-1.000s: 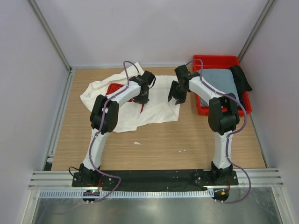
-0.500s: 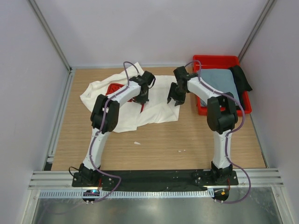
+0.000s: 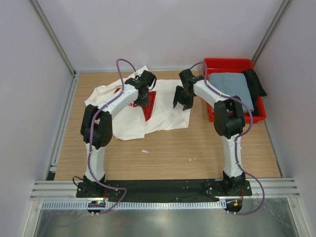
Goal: Fold and stack the t-shirts
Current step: Flatten the tshirt out
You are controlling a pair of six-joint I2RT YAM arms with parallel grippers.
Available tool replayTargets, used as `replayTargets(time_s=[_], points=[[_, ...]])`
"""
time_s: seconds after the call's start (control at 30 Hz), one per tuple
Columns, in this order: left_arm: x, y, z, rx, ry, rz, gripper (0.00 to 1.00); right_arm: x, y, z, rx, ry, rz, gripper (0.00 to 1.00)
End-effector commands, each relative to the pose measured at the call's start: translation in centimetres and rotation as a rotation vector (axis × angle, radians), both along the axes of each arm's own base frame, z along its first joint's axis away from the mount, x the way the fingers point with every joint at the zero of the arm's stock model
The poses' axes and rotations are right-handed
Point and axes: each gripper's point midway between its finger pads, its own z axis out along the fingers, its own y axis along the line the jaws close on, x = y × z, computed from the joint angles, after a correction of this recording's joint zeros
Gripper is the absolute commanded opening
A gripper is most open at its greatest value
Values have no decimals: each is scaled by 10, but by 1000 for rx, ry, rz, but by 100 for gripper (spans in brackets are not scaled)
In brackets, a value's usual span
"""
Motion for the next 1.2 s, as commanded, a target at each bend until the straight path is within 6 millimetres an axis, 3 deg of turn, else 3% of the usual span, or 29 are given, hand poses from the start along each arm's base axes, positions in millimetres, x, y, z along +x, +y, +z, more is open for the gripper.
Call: replayTargets(time_s=[0.0,0.17,0.4,0.57,0.63,0.7,0.73,0.8,1.0,1.03,1.07,1.17], points=[[-12,34,70,-20,-129,103,0,12,8,7,-31,-44,30,61],[-53,81,91,-15,-155,223,0,26,17,4,-49,-96,28,57],[-103,140,113,-30,-199,398,0,26,26,-7,-102,-102,47,51],[-129,161,117,-23,-195,426,0,22,23,-23,-151,-80,53,46],[-136,162,119,-27,-184,408,0,17,20,-28,-167,-60,64,37],[-139,146,116,-91,-154,318,0,3,18,-35,-169,-22,76,34],[-138,139,114,-123,-150,290,0,0,17,-29,-156,-29,73,26],[-141,121,112,-208,-117,236,0,-27,12,-40,-159,25,87,20],[-157,79,96,-368,3,137,0,-106,-8,-32,-152,78,101,21],[-164,59,93,-412,39,86,0,-126,-17,-40,-160,111,99,21],[-165,49,83,-419,74,64,0,-130,-20,-28,-151,84,98,21],[-158,11,71,-465,131,-21,0,-153,-41,-28,-208,107,96,21]])
